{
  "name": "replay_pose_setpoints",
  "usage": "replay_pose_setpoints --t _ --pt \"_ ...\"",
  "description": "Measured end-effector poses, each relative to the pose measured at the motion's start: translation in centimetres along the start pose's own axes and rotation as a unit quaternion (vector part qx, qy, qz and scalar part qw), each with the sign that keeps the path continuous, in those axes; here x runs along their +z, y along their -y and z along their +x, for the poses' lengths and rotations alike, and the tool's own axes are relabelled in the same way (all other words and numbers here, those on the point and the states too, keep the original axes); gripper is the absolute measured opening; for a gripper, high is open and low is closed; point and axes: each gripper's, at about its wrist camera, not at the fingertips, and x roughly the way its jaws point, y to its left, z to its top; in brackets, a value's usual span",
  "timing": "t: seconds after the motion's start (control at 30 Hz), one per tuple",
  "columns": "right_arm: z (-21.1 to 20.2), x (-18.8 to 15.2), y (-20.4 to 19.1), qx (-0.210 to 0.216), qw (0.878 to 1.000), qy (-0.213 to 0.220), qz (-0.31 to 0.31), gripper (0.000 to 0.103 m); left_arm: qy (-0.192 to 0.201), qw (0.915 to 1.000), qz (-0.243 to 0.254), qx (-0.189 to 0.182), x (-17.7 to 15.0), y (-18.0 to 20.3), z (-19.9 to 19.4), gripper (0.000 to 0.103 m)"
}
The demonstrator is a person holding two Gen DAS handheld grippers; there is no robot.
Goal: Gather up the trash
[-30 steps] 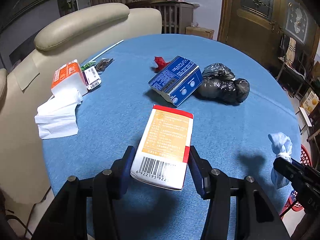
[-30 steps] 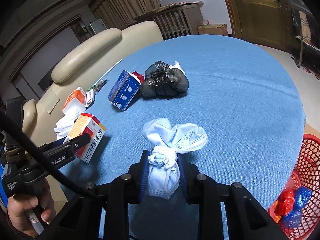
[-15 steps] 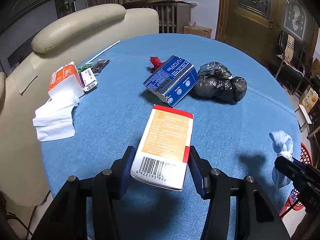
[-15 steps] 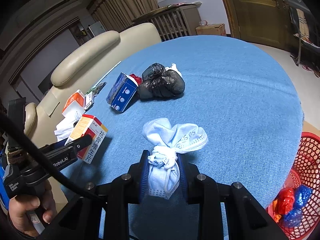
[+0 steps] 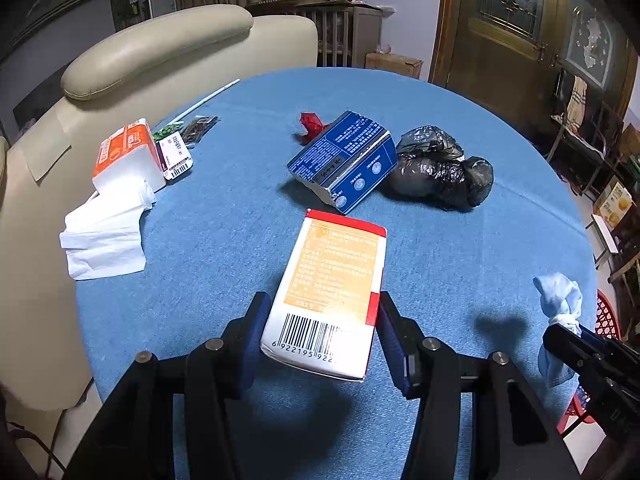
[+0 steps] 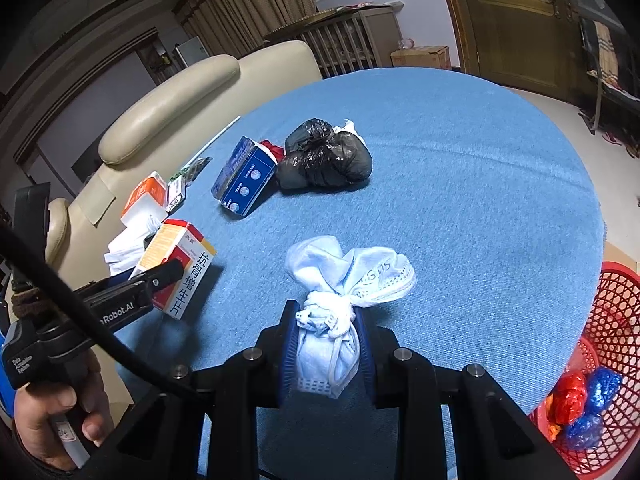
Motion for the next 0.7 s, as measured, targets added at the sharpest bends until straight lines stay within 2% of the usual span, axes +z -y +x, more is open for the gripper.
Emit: replay_pose_setpoints --t 0.7 --pt "-1.9 -0.1 0.6 -0.020 1.000 0.016 0.006 0.030 0.000 0.9998 0.005 -0.021 -0.2 1.1 0.0 0.055"
